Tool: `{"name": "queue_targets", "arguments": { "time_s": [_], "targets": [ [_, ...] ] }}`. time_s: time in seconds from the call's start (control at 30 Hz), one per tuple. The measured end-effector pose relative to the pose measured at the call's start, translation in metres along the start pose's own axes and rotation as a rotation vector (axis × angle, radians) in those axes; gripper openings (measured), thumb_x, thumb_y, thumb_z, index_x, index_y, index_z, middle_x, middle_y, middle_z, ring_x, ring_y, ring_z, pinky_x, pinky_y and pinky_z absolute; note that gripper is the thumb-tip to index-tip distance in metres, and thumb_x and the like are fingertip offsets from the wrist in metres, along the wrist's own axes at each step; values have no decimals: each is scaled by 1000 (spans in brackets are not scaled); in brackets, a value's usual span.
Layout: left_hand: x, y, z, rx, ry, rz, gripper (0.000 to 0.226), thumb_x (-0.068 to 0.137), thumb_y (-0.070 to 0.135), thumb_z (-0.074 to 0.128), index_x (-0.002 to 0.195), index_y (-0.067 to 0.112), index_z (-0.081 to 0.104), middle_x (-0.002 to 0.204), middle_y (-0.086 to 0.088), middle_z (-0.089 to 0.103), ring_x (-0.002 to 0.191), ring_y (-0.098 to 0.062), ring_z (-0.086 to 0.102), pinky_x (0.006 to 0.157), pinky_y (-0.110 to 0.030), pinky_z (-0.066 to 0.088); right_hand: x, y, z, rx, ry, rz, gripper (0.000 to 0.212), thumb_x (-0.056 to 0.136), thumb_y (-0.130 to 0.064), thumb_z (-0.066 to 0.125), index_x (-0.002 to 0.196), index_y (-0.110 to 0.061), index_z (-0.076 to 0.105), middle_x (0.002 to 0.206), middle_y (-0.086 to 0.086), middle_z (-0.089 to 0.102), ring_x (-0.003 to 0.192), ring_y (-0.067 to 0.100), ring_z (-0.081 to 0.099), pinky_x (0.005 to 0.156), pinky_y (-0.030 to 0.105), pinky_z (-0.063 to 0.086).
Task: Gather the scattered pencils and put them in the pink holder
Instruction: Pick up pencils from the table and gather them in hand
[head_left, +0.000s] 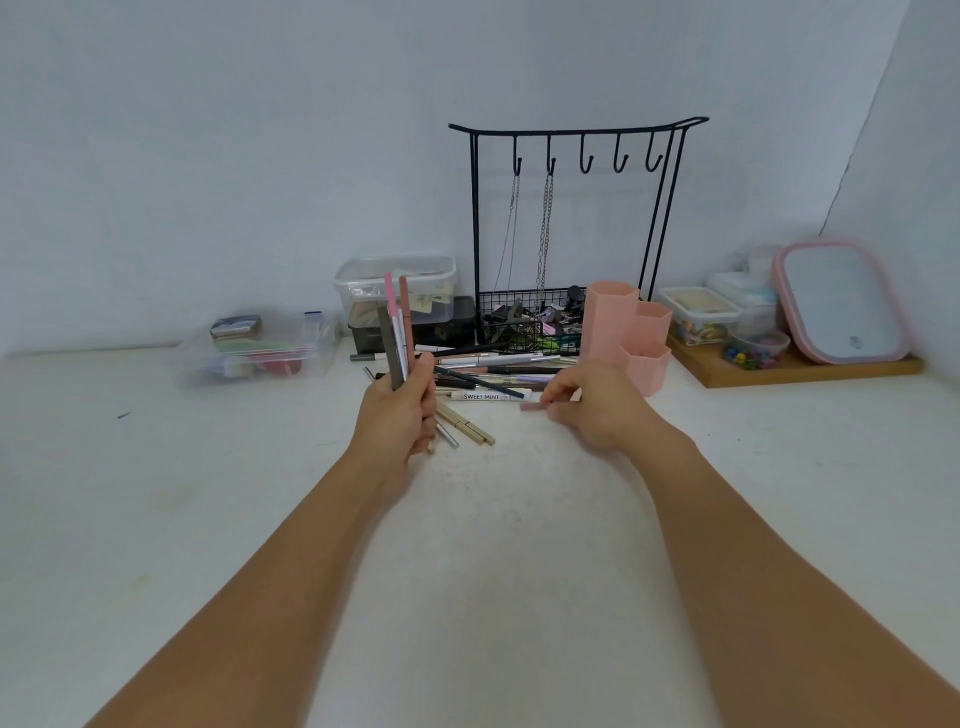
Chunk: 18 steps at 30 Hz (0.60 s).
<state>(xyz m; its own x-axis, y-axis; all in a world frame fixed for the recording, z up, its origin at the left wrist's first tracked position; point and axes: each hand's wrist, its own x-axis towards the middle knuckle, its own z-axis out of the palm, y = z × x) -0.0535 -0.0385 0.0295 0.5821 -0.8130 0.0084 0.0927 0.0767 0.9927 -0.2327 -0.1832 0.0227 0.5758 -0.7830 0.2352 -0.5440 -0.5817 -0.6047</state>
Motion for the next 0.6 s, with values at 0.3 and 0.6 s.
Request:
{"name": "queue_targets", "arguments": {
  "time_s": [0.3, 0.6],
  "targets": [
    [-2, 0, 3, -3, -60, -67, 47, 100, 49, 55, 65, 22, 39, 52, 3, 40, 41, -12, 33, 37, -19, 22, -10, -54, 0, 791, 27, -6, 7, 95, -8, 66, 94, -3, 72, 72, 4, 72, 60, 9, 63, 59, 22, 56],
    [-4, -7, 9, 173, -207, 21, 52, 102, 55, 47, 76, 14, 66, 61, -7, 57, 39, -12, 37, 36, -19, 26, -13, -69, 24, 1147, -68, 15, 11, 98, -7, 62, 100, 2, 68, 78, 13, 67, 64, 15, 62, 69, 25, 60]
  ]
}}
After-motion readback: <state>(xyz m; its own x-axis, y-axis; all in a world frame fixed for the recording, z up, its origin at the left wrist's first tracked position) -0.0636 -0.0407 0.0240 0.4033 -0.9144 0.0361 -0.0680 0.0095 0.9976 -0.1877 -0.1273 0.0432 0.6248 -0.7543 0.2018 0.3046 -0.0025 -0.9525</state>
